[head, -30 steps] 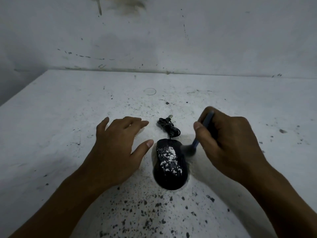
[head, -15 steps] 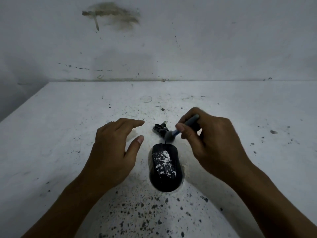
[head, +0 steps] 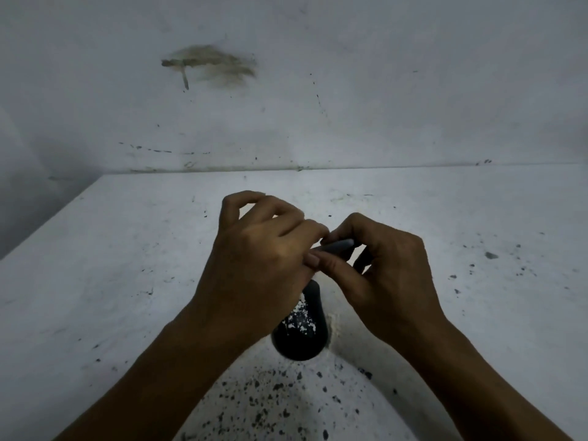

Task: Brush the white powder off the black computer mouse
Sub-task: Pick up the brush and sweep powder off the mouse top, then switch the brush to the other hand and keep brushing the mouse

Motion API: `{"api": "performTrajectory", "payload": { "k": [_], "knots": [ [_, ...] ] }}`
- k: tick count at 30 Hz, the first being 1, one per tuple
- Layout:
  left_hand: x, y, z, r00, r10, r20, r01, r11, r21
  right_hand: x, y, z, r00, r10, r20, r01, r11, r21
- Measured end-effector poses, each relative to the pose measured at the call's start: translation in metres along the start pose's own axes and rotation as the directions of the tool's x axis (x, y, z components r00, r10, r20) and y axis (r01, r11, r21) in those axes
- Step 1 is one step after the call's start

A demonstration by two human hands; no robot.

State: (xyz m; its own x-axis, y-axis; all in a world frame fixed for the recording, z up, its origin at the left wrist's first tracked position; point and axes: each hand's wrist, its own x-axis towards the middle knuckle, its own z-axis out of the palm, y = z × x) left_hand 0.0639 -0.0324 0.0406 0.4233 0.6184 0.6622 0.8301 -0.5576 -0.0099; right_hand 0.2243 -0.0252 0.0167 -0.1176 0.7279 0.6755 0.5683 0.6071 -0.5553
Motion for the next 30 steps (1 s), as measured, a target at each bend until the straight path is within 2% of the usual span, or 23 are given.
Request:
{"api": "performTrajectory", "payload": {
  "k": [5, 9, 13, 16, 19, 24, 28, 30],
  "knots": [
    [0.000, 0.000, 0.000, 1.000, -0.006, -0.015, 0.007, 1.000, 0.010, 0.000, 0.000, -0.001, 1.000, 0.020, 0.004, -0.020, 0.998, 0.060],
    [-0.008, -0.013, -0.006, 0.975, -0.221, 0.016, 0.222, 0.970, -0.101, 0.001, 0.004, -0.002, 0.996, 0.069, 0.062, -0.075, 0.992, 0.097],
    [-0.026, -0.033, -0.014, 0.871, -0.491, 0.036, 0.463, 0.793, -0.395, -0.001, 0.014, -0.003, 0.994, 0.076, 0.074, -0.079, 0.996, 0.050],
    [-0.038, -0.036, -0.014, 0.803, -0.591, 0.077, 0.541, 0.669, -0.509, -0.002, 0.018, -0.001, 0.996, 0.062, 0.066, -0.064, 0.997, 0.031],
    [-0.044, -0.032, -0.010, 0.781, -0.619, 0.081, 0.549, 0.619, -0.562, -0.003, 0.020, 0.001, 0.995, 0.064, 0.081, -0.066, 0.998, 0.018],
    [-0.046, -0.027, -0.001, 0.781, -0.616, 0.097, 0.554, 0.614, -0.562, -0.005, 0.024, 0.005, 0.993, 0.074, 0.088, -0.075, 0.997, 0.003],
    [-0.040, -0.023, 0.005, 0.798, -0.597, 0.090, 0.540, 0.639, -0.548, -0.006, 0.027, 0.006, 0.992, 0.071, 0.101, -0.071, 0.997, -0.006],
    [-0.039, -0.021, 0.008, 0.822, -0.558, 0.115, 0.534, 0.683, -0.498, -0.006, 0.028, 0.006, 0.992, 0.068, 0.109, -0.067, 0.998, -0.012]
  ]
}}
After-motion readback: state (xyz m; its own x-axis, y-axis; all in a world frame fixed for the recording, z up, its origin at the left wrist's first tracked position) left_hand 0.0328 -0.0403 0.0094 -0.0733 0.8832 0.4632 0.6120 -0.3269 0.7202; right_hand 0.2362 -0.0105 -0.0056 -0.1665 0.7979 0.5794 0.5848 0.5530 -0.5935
